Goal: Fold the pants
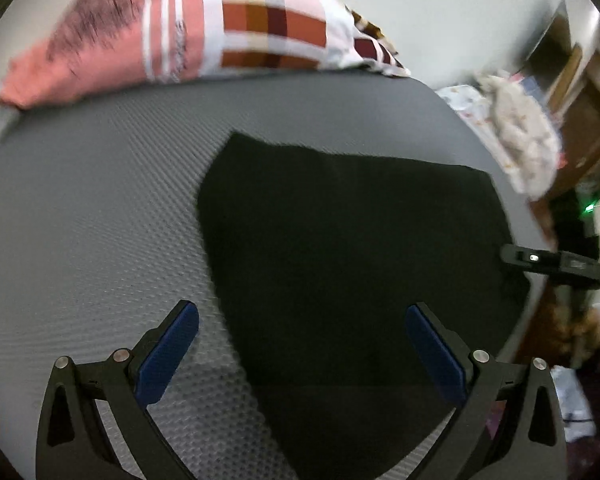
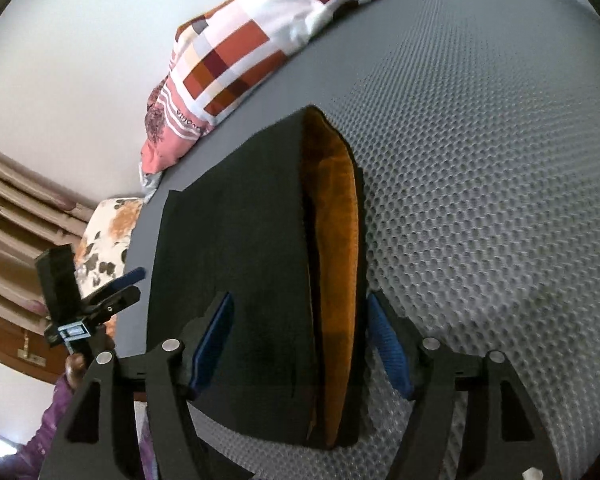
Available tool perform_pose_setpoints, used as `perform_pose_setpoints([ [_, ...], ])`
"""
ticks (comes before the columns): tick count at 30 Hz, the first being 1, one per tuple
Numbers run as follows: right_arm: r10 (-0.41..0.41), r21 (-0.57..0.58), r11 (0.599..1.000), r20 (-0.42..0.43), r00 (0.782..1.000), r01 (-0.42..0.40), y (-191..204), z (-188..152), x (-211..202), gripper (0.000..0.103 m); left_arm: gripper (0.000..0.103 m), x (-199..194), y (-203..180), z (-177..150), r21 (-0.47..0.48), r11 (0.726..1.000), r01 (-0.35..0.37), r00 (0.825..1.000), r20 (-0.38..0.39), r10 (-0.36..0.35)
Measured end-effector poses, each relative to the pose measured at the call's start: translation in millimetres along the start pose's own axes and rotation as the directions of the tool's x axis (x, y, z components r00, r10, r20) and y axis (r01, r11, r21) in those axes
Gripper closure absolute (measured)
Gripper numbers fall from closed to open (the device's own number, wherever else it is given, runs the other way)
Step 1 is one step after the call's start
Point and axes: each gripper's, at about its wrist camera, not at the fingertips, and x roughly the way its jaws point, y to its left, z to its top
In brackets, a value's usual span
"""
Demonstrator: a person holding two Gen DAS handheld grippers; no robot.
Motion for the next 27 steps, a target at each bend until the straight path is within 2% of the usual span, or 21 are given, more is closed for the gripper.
perform_pose_setpoints([
  [1,0.002,0.005,1.0,0.0,1.0,-0.002,-0.9,1.4,0.4,0.037,0.002,4.6,4.4,1.9,-0.016,0.999,0.03,0.999,-0.023,-0.03],
  [2,0.013,0.014,1.0,-0.003,1.0,-0.013,-2.2,3.4,1.2,0.037,0.003,11.6,10.6,3.9,-0.045,0.994,0.096,0.993,-0.06,-0.099],
  [4,0.033,0.026,0.999,-0.017,0.999,-0.032,-5.2,7.9,2.8,0.038,0.005,18.8,20.3,4.8,-0.096,0.975,0.2,0.974,-0.089,-0.209],
  [7,0.096,0.058,0.994,-0.052,0.994,-0.093,-14.4,13.5,4.3,0.037,0.011,25.0,32.5,8.5,-0.138,0.953,0.271,0.954,-0.09,-0.285],
  [10,0.164,0.105,0.982,-0.088,0.983,-0.154,-25.0,19.1,5.5,0.037,0.019,25.5,42.3,12.8,-0.181,0.933,0.311,0.938,-0.097,-0.332],
  [11,0.189,0.125,0.977,-0.104,0.976,-0.175,-28.4,20.9,6.4,0.037,0.027,25.3,45.3,14.0,-0.19,0.928,0.319,0.934,-0.103,-0.342],
  [12,0.209,0.143,0.971,-0.115,0.971,-0.192,-31.1,22.6,7.4,0.037,0.038,25.4,48.8,14.7,-0.197,0.927,0.321,0.932,-0.11,-0.346],
  [15,0.207,0.121,0.974,-0.137,0.969,-0.191,-26.8,24.3,10.0,0.036,0.047,27.2,55.2,16.7,-0.218,0.919,0.327,0.927,-0.112,-0.357],
  [16,0.2,0.108,0.977,-0.143,0.969,-0.186,-23.4,24.6,11.7,0.043,0.05,27.5,55.8,16.7,-0.223,0.918,0.329,0.927,-0.111,-0.359],
  [17,0.198,0.109,0.977,-0.157,0.967,-0.182,-22.1,24.5,15.0,0.051,0.064,27.0,53.3,16.1,-0.204,0.925,0.32,0.931,-0.114,-0.347],
  [18,0.184,0.11,0.98,-0.171,0.968,-0.166,-22.1,23.1,18.7,0.066,0.07,26.1,49.9,15.3,-0.183,0.933,0.309,0.936,-0.116,-0.333],
  [20,0.192,0.139,0.976,-0.177,0.965,-0.168,-25.9,22.3,21.3,0.072,0.074,23.6,43.7,10.4,-0.15,0.947,0.284,0.947,-0.108,-0.302],
  [23,0.172,0.109,0.982,-0.169,0.971,-0.155,-19.9,20.1,18.6,0.076,0.076,25.4,45.4,9.7,-0.17,0.943,0.286,0.948,-0.094,-0.304],
  [25,0.178,0.108,0.981,-0.174,0.969,-0.161,-19.1,20.7,21.0,0.075,0.075,24.1,44.6,8.9,-0.152,0.95,0.273,0.951,-0.105,-0.29],
  [27,0.144,0.067,0.989,-0.192,0.971,-0.133,-14.7,24.6,25.6,0.067,0.068,26.0,42.0,11.6,-0.138,0.963,0.233,0.96,-0.129,-0.251],
])
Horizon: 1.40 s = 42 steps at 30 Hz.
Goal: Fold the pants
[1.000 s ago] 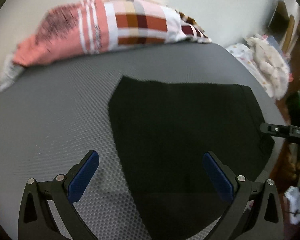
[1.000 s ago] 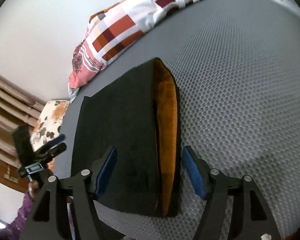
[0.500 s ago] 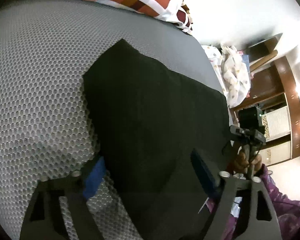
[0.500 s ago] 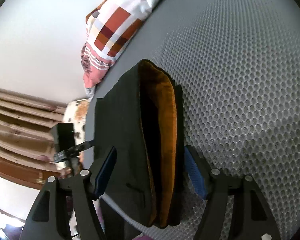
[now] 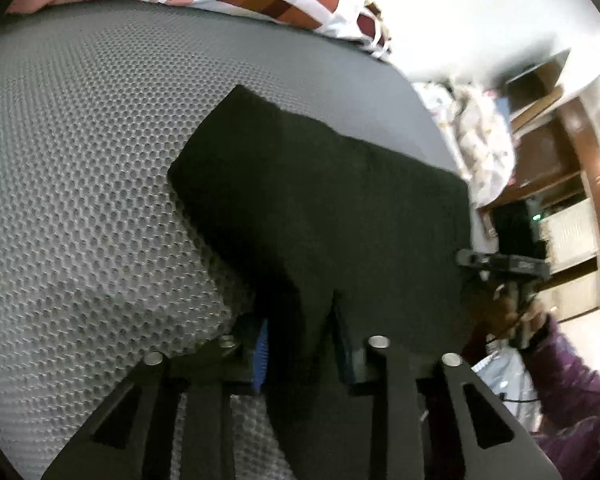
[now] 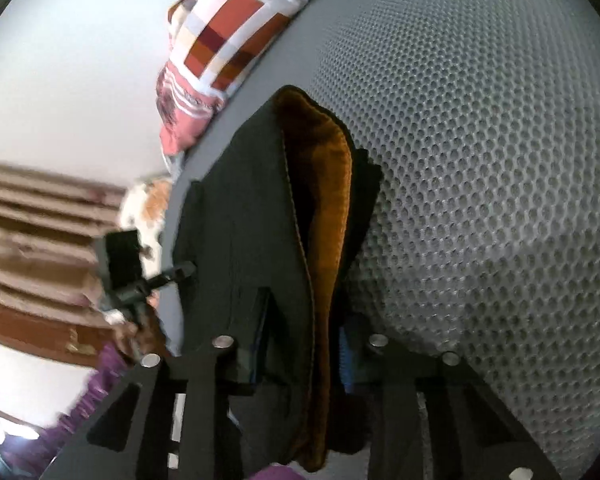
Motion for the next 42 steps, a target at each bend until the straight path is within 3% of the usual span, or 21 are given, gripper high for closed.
perform_pose_setpoints([
  [3,-0.005,-0.01,1.0,-0.028,1.0,0.004,5.6,5.1,4.4,0.058,0.053,-0.6,-3.7,4.3,0.026,1.0,-0.01,0.999,-0.034,0.011],
  [6,-0.001,-0.034,0.999,-0.033,0.999,0.0,10.7,7.9,9.3,0.052,0.052,1.3,-5.4,4.4,0.045,0.999,-0.003,1.0,-0.029,0.005],
  [7,-0.02,-0.057,0.998,-0.03,0.999,0.019,16.0,7.2,11.9,0.057,0.053,2.4,-7.9,4.1,0.053,0.998,-0.015,1.0,-0.02,0.017],
  [9,-0.044,-0.057,0.997,-0.026,0.999,0.042,20.2,7.1,20.3,0.072,0.073,8.3,-12.7,4.4,0.06,0.997,-0.051,0.999,0.005,0.051],
  [11,-0.03,-0.038,0.999,0.001,1.0,0.03,21.0,4.0,19.0,0.077,0.081,10.6,-15.6,1.5,0.052,0.997,-0.052,0.998,0.029,0.051],
  [16,0.063,0.029,0.998,0.041,0.997,-0.064,28.0,-1.0,10.2,0.08,0.083,-2.7,-20.7,-5.4,0.036,0.997,-0.064,0.992,0.111,0.06],
  [21,0.143,0.0,0.99,0.055,0.988,-0.144,66.4,14.9,25.2,0.08,0.083,-38.0,-1.0,-0.5,-0.016,0.997,-0.073,0.979,0.189,0.075],
  [25,0.193,-0.028,0.981,0.052,0.98,-0.192,100.4,39.7,57.4,0.08,0.083,-84.8,18.0,11.0,-0.04,0.99,-0.133,0.951,0.277,0.139],
  [35,0.266,-0.106,0.959,0.009,0.964,-0.264,192.9,128.4,177.9,0.08,0.083,-183.3,105.1,54.0,-0.129,0.936,-0.328,0.847,0.399,0.352],
  [38,0.256,-0.117,0.96,-0.012,0.967,-0.255,211.2,147.2,214.3,0.08,0.083,-191.8,139.3,63.4,-0.166,0.919,-0.359,0.826,0.403,0.395],
  [42,0.215,-0.138,0.966,-0.046,0.976,-0.219,226.3,162.5,259.2,0.08,0.083,-193.9,178.6,62.2,-0.222,0.9,-0.375,0.814,0.387,0.434],
])
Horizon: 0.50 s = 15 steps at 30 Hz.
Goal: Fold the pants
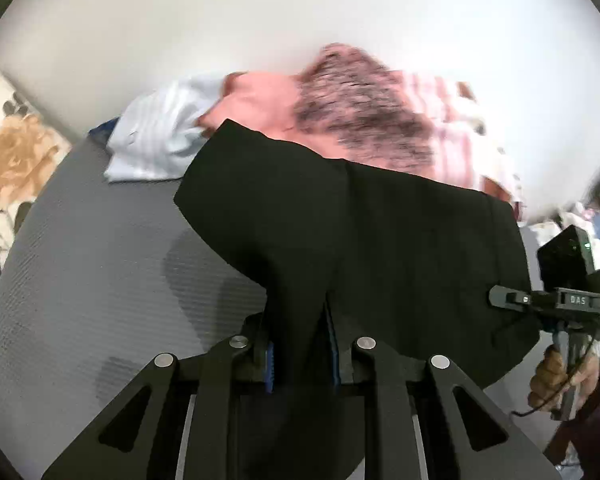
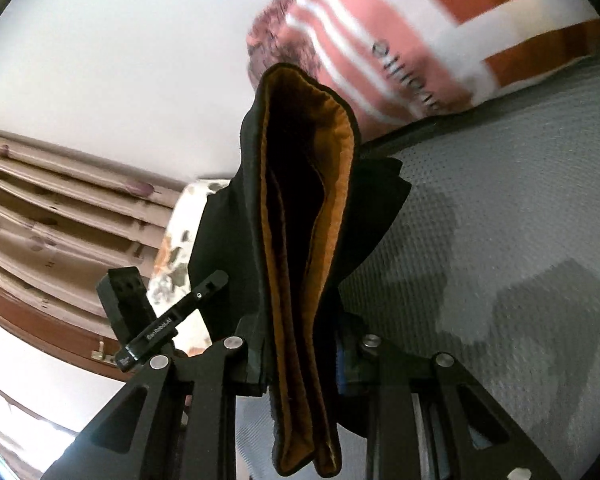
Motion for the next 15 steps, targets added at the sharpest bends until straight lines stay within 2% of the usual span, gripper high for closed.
perform_pose_setpoints([
  [3,-0.034,0.005,0.999,-0.014,0.999,0.034,-9.1,5.9,25.1,0.08,0.083,13.5,21.9,-9.4,-0.01,1.0,-0.03,0.999,-0.023,0.029],
  [7,-0.072,0.02,0.997,-0.027,0.997,0.072,-28.9,1.7,37.9,0.08,0.079,31.4,25.0,-24.7,0.022,0.996,-0.083,0.996,-0.028,0.083],
  [8,-0.078,0.014,0.997,-0.022,0.997,0.078,-28.9,-0.2,38.7,0.08,0.077,31.8,21.9,-28.3,0.045,0.994,-0.102,0.995,-0.004,0.103],
  [9,-0.089,0.003,0.996,-0.018,0.996,0.089,-29.6,-4.4,35.4,0.08,0.068,31.4,18.8,-30.4,0.062,0.99,-0.128,0.992,0.012,0.127],
  [10,-0.11,-0.02,0.994,-0.012,0.994,0.11,-27.6,-5.4,35.7,0.079,0.063,31.9,14.7,-31.5,0.081,0.982,-0.171,0.985,0.028,0.169],
  [11,-0.128,-0.038,0.991,-0.005,0.992,0.128,-26.3,-9.6,31.6,0.077,0.05,32.8,8.7,-33.0,0.102,0.962,-0.252,0.967,0.053,0.248],
  [12,-0.148,-0.05,0.988,0.001,0.989,0.148,-22.9,-10.3,33.7,0.07,0.045,32.6,4.8,-32.6,0.111,0.946,-0.306,0.952,0.072,0.299],
  [14,-0.19,-0.068,0.979,0.022,0.981,0.191,-15.2,-12.5,38.2,0.065,0.043,27.6,-3.4,-34.1,0.123,0.915,-0.383,0.921,0.13,0.368],
  [15,-0.207,-0.075,0.975,0.037,0.978,0.21,-13.2,-13.1,34.5,0.064,0.036,22.4,-8.9,-35.0,0.126,0.904,-0.408,0.908,0.165,0.386],
])
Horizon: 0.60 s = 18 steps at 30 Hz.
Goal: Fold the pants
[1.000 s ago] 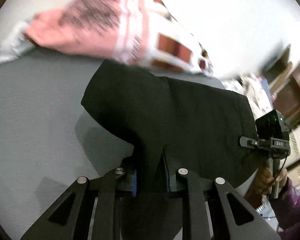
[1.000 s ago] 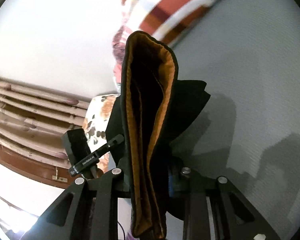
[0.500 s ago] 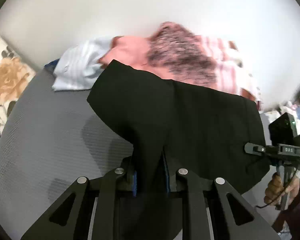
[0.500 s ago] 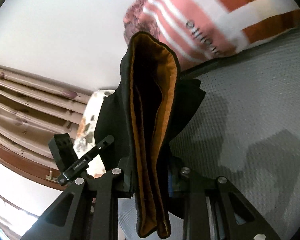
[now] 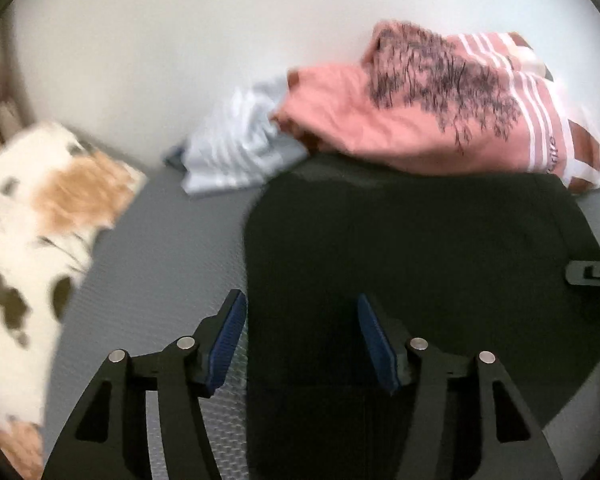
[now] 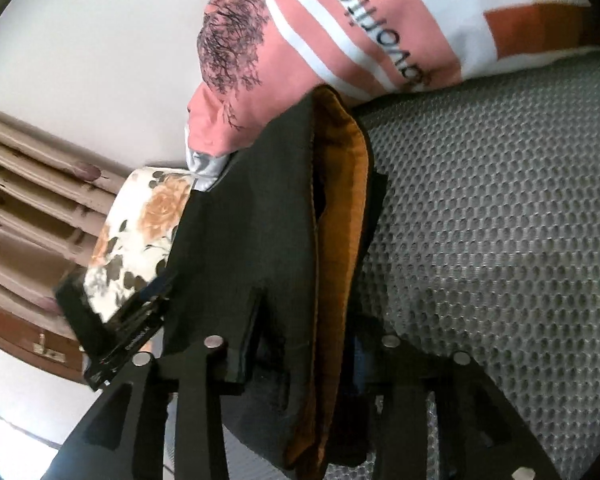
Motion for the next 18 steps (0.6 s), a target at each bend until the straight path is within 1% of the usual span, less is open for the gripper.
perform_pose_setpoints([
  [1,-0.028,-0.015,0.999,0.022,0.999,0.028,4.3,-1.4,-3.6,0.064,0.03,-5.4,-1.0,0.8,0.0,1.0,-0.015,1.0,0.022,0.015],
  [2,-0.074,-0.048,0.996,0.067,0.995,0.078,13.3,-5.5,-12.4,0.064,0.021,-12.6,-3.1,1.9,-0.001,0.999,-0.039,0.998,0.044,0.039],
  [3,-0.098,-0.069,0.992,0.094,0.991,0.104,18.3,-5.0,-16.5,0.063,0.017,-22.0,-5.0,3.4,-0.004,0.998,-0.063,0.995,0.077,0.063],
  [4,-0.125,-0.102,0.985,0.137,0.983,0.14,29.1,-10.3,-26.3,0.06,0.016,-32.7,-7.1,4.2,-0.008,0.997,-0.07,0.991,0.114,0.071],
  [5,-0.133,-0.117,0.981,0.156,0.979,0.152,35.5,-10.2,-29.0,0.057,0.014,-39.6,-8.7,5.4,-0.011,0.997,-0.071,0.989,0.133,0.072],
  [6,-0.15,-0.137,0.975,0.183,0.971,0.177,44.4,-14.5,-36.0,0.049,0.011,-48.3,-10.2,7.2,-0.02,0.997,-0.077,0.985,0.154,0.079],
  [7,-0.155,-0.152,0.971,0.205,0.967,0.187,49.1,-17.0,-42.8,0.045,0.01,-55.0,-11.3,8.3,-0.03,0.996,-0.081,0.982,0.166,0.085],
  [8,-0.151,-0.171,0.966,0.227,0.962,0.192,56.8,-21.5,-49.6,0.042,0.008,-64.3,-12.1,9.7,-0.044,0.996,-0.076,0.98,0.178,0.083],
  [10,-0.161,-0.198,0.957,0.25,0.955,0.213,70.8,-28.1,-57.1,0.04,0.006,-79.7,-14.4,10.6,-0.064,0.996,-0.06,0.977,0.203,0.072],
  [11,-0.16,-0.208,0.954,0.254,0.954,0.215,75.8,-30.3,-60.2,0.039,0.003,-87.4,-16.8,11.2,-0.07,0.995,-0.065,0.973,0.215,0.078],
  [12,-0.157,-0.217,0.952,0.259,0.953,0.216,81.2,-33.5,-63.8,0.038,0.002,-93.2,-19.4,11.8,-0.071,0.995,-0.073,0.971,0.222,0.087],
  [14,-0.166,-0.231,0.945,0.278,0.946,0.233,91.2,-40.1,-71.6,0.032,0.002,-108.9,-23.6,11.6,-0.081,0.994,-0.071,0.965,0.245,0.089],
  [15,-0.174,-0.239,0.94,0.282,0.943,0.245,98.9,-42.9,-72.5,0.027,0.0,-115.6,-25.5,11.6,-0.084,0.994,-0.066,0.963,0.255,0.086],
  [18,-0.196,-0.25,0.927,0.313,0.929,0.28,111.6,-53.4,-83.8,0.025,0.0,-138.1,-30.7,11.1,-0.102,0.992,-0.071,0.959,0.268,0.096],
])
